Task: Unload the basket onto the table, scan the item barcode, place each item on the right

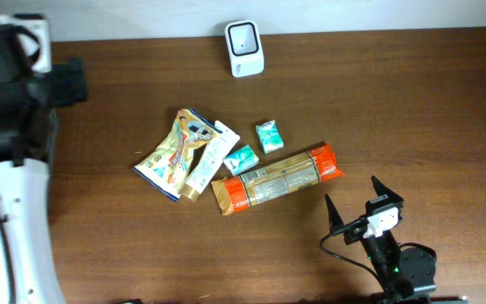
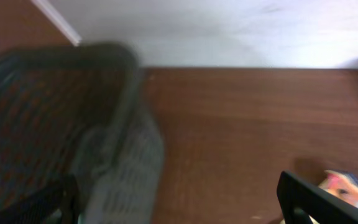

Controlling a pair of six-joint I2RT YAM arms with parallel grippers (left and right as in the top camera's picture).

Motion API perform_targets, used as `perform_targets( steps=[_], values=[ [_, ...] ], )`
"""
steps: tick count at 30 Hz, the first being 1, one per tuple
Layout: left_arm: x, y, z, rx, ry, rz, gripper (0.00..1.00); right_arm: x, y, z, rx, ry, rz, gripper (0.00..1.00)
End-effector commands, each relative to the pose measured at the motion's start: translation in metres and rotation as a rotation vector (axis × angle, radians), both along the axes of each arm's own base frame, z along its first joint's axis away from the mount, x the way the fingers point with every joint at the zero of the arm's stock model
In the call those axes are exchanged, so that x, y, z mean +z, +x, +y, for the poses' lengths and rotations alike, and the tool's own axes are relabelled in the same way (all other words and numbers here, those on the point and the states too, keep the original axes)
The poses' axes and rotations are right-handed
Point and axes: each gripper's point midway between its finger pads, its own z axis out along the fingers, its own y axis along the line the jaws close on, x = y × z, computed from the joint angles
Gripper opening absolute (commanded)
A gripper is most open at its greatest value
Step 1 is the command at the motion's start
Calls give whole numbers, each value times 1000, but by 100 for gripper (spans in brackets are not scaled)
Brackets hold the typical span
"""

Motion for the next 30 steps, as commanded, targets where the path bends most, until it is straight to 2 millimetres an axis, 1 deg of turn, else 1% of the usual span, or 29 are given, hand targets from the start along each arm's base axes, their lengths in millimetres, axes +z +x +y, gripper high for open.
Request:
perform_targets(
  steps=[1, 2, 3, 4, 5, 6, 7, 9, 10, 12, 13, 14, 15, 16, 17, 18, 20, 21, 22, 23, 24, 25, 26, 28, 29, 30],
  values=[
    [-11, -34, 90, 292, -79, 2, 99, -2, 1, -2, -9, -4, 1, 99],
    [-23, -46, 118, 373, -96, 22, 99, -2, 1, -2, -9, -4, 1, 99],
    [-36, -53, 141, 436, -115, 44, 99, -2, 1, -2, -9, -4, 1, 99],
    [-53, -59, 161, 486, -134, 78, 99, -2, 1, -2, -9, -4, 1, 99],
    [-65, -58, 170, 504, -143, 101, 100, -2, 1, -2, -9, -4, 1, 99],
    [-91, -54, 185, 527, -145, 139, 100, -2, 1, -2, -9, -4, 1, 99],
    [-120, -56, 199, 569, -130, 192, 99, -2, 1, -2, -9, -4, 1, 99],
    [-169, -59, 224, 579, -112, 261, 99, -2, 1, -2, -9, -4, 1, 99],
    [-182, -60, 233, 554, -104, 286, 99, -2, 1, -2, -9, -4, 1, 99],
    [-206, -60, 244, 500, -104, 337, 99, -2, 1, -2, -9, -4, 1, 99],
    [-220, -63, 250, 505, -114, 362, 99, -2, 1, -2, -9, -4, 1, 99],
    [-239, -68, 255, 515, -135, 396, 99, -2, 1, -2, -9, -4, 1, 99],
    [-249, -70, 257, 521, -143, 417, 99, -2, 1, -2, -9, -4, 1, 99],
    [-270, -76, 261, 509, -152, 469, 100, -2, 1, -2, -9, -4, 1, 99],
    [-278, -80, 264, 511, -160, 488, 98, -2, 1, -2, -9, -4, 1, 99],
    [-291, -87, 267, 524, -180, 515, 94, -2, 1, -2, -9, -4, 1, 99],
    [-304, -100, 273, 547, -205, 545, 84, -2, 1, -2, -9, -4, 1, 99],
    [-310, -108, 279, 566, -217, 552, 76, -2, 1, -2, -9, -4, 1, 99],
    [-313, -114, 282, 577, -226, 557, 65, -2, 1, -2, -9, -4, 1, 99],
    [-316, -117, 284, 584, -234, 560, 44, -2, 1, -2, -9, -4, 1, 99],
    [-320, -119, 285, 586, -239, 567, 26, -2, 1, -2, -9, -4, 1, 99],
    [-322, -119, 285, 586, -241, 569, 11, -2, 1, -2, -9, -4, 1, 99],
    [-323, -119, 284, 585, -243, 572, 0, -2, 1, -2, -9, -4, 1, 99],
    [-324, -118, 283, 580, -249, 569, 0, -2, 1, -2, -9, -4, 1, 99],
    [-321, -110, 280, 551, -275, 540, 0, -2, 1, -2, -9, -4, 1, 99],
    [-312, -100, 276, 516, -302, 500, 0, -2, 1, -2, -9, -4, 1, 99]
  ],
)
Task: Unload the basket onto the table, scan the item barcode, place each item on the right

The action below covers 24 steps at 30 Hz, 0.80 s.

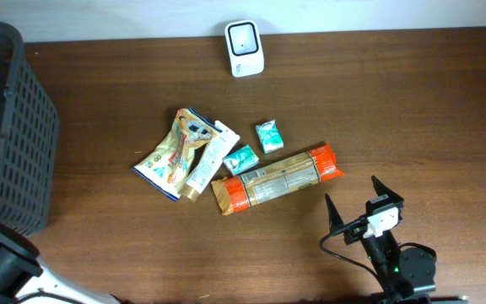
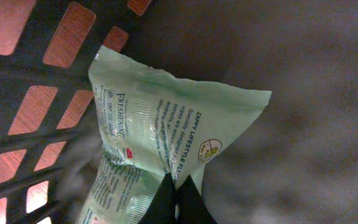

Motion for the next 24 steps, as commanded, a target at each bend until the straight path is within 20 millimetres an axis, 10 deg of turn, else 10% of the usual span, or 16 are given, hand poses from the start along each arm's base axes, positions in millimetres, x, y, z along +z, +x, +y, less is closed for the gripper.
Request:
perform_targets(
  steps=[1, 3, 5, 7, 9, 12, 17, 24],
  values=[
    [14, 25, -13, -60, -94, -135, 0, -2, 0, -2, -8, -4, 1, 99],
    [98, 50, -8, -30, 5, -294, 0, -2, 0, -2, -8, -4, 1, 99],
    [231, 72, -35, -116, 145, -540, 0, -2, 0, -2, -8, -4, 1, 99],
    [321, 70, -77, -183, 260, -687, 0, -2, 0, -2, -8, -4, 1, 99],
    [384, 63, -135, -284, 329, -796, 0, -2, 1, -2, -9, -4, 1, 99],
    [420, 53, -171, -351, 402, -847, 9, -2, 1, -2, -9, -4, 1, 99],
    [310, 83, -108, -235, 218, -638, 99, -2, 1, -2, -9, -4, 1, 99],
    [111, 113, -61, -132, -81, -330, 99, -2, 0, -2, -8, -4, 1, 99]
  ],
)
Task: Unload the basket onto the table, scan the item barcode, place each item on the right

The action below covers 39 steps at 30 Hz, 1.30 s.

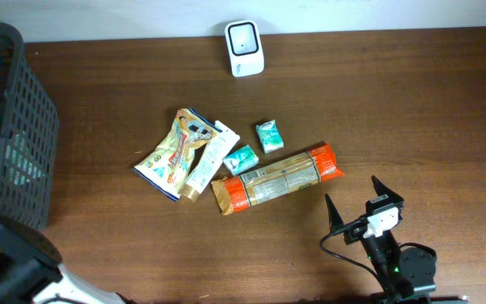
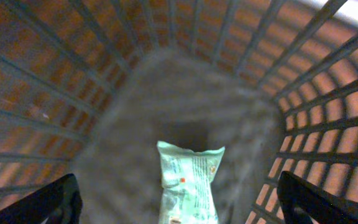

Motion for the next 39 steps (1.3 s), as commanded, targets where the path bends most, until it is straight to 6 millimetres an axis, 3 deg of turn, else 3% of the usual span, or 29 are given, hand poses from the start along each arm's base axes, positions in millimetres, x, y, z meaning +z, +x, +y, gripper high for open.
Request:
perform_targets(
  steps=[1, 2, 5, 8, 9, 10, 12, 15, 16, 18, 20, 21, 22, 23, 24, 25, 27, 28, 30, 31, 32, 34, 36, 37, 38, 39],
  values=[
    [-66, 0, 6, 18, -101, 101, 99, -2, 0, -2, -8, -4, 1, 99],
    [-98, 1, 6, 15, -146, 146, 99, -2, 0, -2, -8, -4, 1, 99],
    [-149, 0, 1, 7, -226, 218, 99, -2, 0, -2, -8, -4, 1, 99],
    [-183, -8, -6, 7, -286, 286, 76, -2, 0, -2, -8, -4, 1, 99],
    [-197, -12, -8, 9, -306, 314, 73, -2, 1, -2, -9, -4, 1, 99],
    [-205, -14, -11, 10, -322, 333, 65, -2, 0, -2, -8, -4, 1, 99],
    [-210, -18, -14, 7, -337, 352, 3, -2, 1, -2, -9, -4, 1, 99],
    [-199, -18, -14, 7, -343, 358, 0, -2, 0, -2, -8, -4, 1, 99],
    [-179, -12, -12, 2, -341, 338, 0, -2, 1, -2, -9, -4, 1, 99],
    [-107, 7, -8, -29, -310, 223, 0, -2, 0, -2, -8, -4, 1, 99],
    [19, 25, -23, -113, -244, -10, 0, -2, 0, -2, -8, -4, 1, 99],
    [75, 25, -39, -167, -223, -122, 0, -2, 0, -2, -8, -4, 1, 99],
    [113, 22, -56, -214, -206, -195, 0, -2, 0, -2, -8, -4, 1, 99],
    [187, 7, -105, -319, -156, -317, 0, -2, 0, -2, -8, -4, 1, 99],
    [200, 1, -126, -356, -157, -332, 0, -2, 0, -2, -8, -4, 1, 99],
    [214, -3, -177, -449, -167, -326, 0, -2, 1, -2, -9, -4, 1, 99],
    [194, 7, -268, -684, -227, -218, 0, -2, 0, -2, -8, -4, 1, 99],
    [180, 9, -298, -761, -257, -163, 0, -2, 1, -2, -9, -4, 1, 99],
    [127, 15, -374, -927, -333, 31, 0, -2, 1, -2, -9, -4, 1, 99],
    [88, 15, -418, -1037, -354, 153, 0, -2, 0, -2, -8, -4, 1, 99],
    [54, 16, -446, -1088, -358, 243, 0, -2, 1, -2, -9, -4, 1, 99],
    [-14, 16, -496, -1178, -340, 373, 0, -2, 1, -2, -9, -4, 1, 99],
    [-66, 3, -534, -1254, -343, 454, 0, -2, 0, -2, -8, -4, 1, 99],
    [-80, -2, -543, -1273, -336, 476, 1, -2, 1, -2, -9, -4, 1, 99],
    [-101, -10, -554, -1297, -304, 509, 11, -2, 0, -2, -8, -4, 1, 99],
    [-114, -18, -561, -1313, -260, 539, 37, -2, 1, -2, -9, -4, 1, 99]
  ],
)
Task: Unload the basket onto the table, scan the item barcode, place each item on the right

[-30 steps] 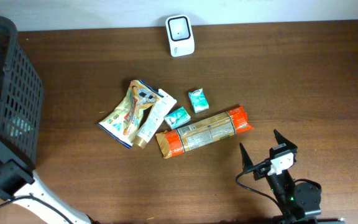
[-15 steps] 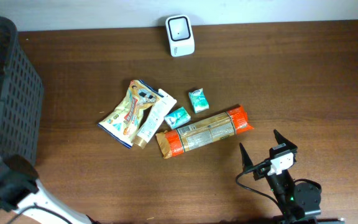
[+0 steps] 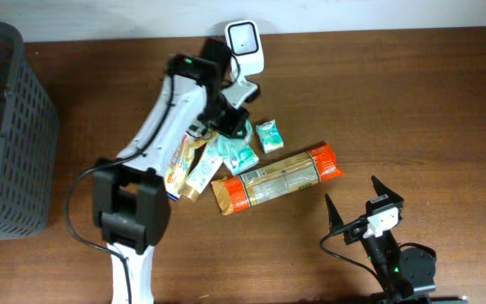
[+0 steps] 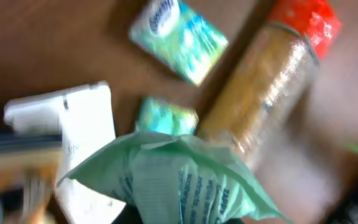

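Note:
A pale green wipes pack (image 4: 179, 180) with printed text fills the foreground of the left wrist view. My left gripper (image 4: 166, 219) is shut on its lower edge, and the fingers are mostly hidden behind it. In the overhead view the left gripper (image 3: 230, 133) holds the green wipes pack (image 3: 229, 149) low over the pile of items. The white barcode scanner (image 3: 245, 37) stands at the table's back edge, a little beyond the gripper. My right gripper (image 3: 350, 188) rests open near the front right, holding nothing.
Below the pack lie a long pasta pack with red ends (image 3: 278, 176), a small green packet (image 3: 269, 136), a white tube (image 3: 199, 173) and a yellow snack bag (image 3: 174, 160). A dark mesh basket (image 3: 11, 127) stands at the left edge.
The left gripper was open above the wipes pack lying in the basket. Now it is shut on that pack over the pile at mid-table, near the scanner. The right arm has not moved.
First the left gripper was open beside the basket at the far left. Then it was inside the basket, shut on the green wipes pack. Then it stood open above the pack on the basket floor. Now it holds the pack over the table's middle.

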Controlling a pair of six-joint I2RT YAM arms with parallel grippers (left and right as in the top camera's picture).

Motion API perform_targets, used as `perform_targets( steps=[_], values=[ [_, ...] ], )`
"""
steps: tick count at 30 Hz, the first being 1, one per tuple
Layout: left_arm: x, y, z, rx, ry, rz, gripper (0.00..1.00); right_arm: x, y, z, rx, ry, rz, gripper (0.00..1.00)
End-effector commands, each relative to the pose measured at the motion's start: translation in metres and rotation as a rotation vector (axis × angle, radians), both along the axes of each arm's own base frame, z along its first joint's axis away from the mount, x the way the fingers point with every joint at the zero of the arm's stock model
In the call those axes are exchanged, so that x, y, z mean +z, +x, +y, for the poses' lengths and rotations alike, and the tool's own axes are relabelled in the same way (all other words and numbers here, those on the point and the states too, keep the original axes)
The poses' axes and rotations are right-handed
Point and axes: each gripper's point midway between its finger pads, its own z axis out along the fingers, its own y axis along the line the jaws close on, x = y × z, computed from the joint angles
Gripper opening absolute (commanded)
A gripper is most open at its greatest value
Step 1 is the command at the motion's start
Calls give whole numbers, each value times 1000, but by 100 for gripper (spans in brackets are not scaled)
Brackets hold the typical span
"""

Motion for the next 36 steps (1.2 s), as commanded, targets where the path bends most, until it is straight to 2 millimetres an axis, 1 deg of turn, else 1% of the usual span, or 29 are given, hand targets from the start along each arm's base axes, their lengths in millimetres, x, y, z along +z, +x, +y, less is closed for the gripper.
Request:
perform_targets(
  steps=[1, 2, 3, 4, 5, 6, 7, 8, 9, 10, 11, 12, 13, 14, 16, 19, 20, 21, 22, 24, 25, 26, 27, 29, 30, 32, 34, 35, 36],
  values=[
    [-17, -14, -10, -66, 83, -29, 82, -2, 1, -2, -9, -4, 1, 99],
    [-17, -10, -14, -73, 89, -57, 99, -2, 1, -2, -9, -4, 1, 99],
    [-15, -7, -16, -72, 81, -73, 99, -2, 1, -2, -9, -4, 1, 99],
    [-5, -1, -17, -63, 71, -95, 99, -2, 1, -2, -9, -4, 1, 99],
    [16, 8, -15, -45, 54, -134, 99, -2, 1, -2, -9, -4, 1, 99],
    [41, 17, -7, -21, 44, -181, 99, -2, 1, -2, -9, -4, 1, 99],
    [69, 26, 7, 17, 52, -238, 99, -2, 1, -2, -9, -4, 1, 99],
    [102, 35, 29, 68, 53, -304, 99, -2, 1, -2, -9, -4, 1, 99],
    [129, 40, 49, 117, 40, -353, 99, -2, 1, -2, -9, -4, 1, 99],
    [153, 44, 78, 188, 33, -399, 99, -2, 1, -2, -9, -4, 1, 99],
    [171, 50, 123, 343, 41, -422, 99, -2, 1, -2, -9, -4, 1, 99],
    [177, 54, 153, 447, 42, -421, 99, -2, 1, -2, -9, -4, 1, 99],
    [177, 57, 198, 556, 60, -412, 99, -2, 1, -2, -9, -4, 1, 99],
    [175, 57, 220, 603, 71, -404, 99, -2, 1, -2, -9, -4, 1, 99],
    [175, 56, 254, 675, 88, -400, 99, -2, 1, -2, -9, -4, 1, 99],
    [173, 51, 296, 766, 158, -403, 99, -2, 1, -5, -28, -5, 0, 99],
    [173, 50, 303, 782, 157, -402, 99, -2, 1, -4, -24, -5, 0, 99],
    [174, 50, 302, 780, 143, -400, 99, 1, 2, -7, -40, -4, -13, 99],
    [174, 50, 302, 780, 142, -400, 99, 4, 1, -2, -9, 10, -21, 99],
    [174, 50, 302, 780, 143, -399, 99, 6, -7, 19, 116, 79, -3, 99],
    [174, 50, 302, 780, 143, -399, 99, 3, -15, 35, 220, 82, 17, 99],
    [174, 50, 302, 780, 143, -399, 99, 4, -18, 39, 248, 94, 30, 99],
    [174, 50, 302, 780, 143, -399, 99, 10, -18, 39, 248, 103, 43, 99],
    [174, 50, 302, 780, 143, -399, 99, 45, -16, 40, 250, 98, 85, 99],
    [174, 50, 302, 780, 143, -399, 99, 59, -14, 43, 266, 100, 117, 99],
    [174, 50, 302, 780, 143, -399, 99, 78, -5, 44, 267, 86, 231, 99],
    [174, 50, 302, 779, 143, -399, 99, 102, 9, 45, 277, 13, 339, 99],
    [174, 50, 302, 779, 143, -399, 99, 118, 19, 46, 284, -11, 375, 99],
    [174, 50, 302, 780, 143, -399, 99, 135, 34, 48, 286, -17, 433, 99]
  ],
)
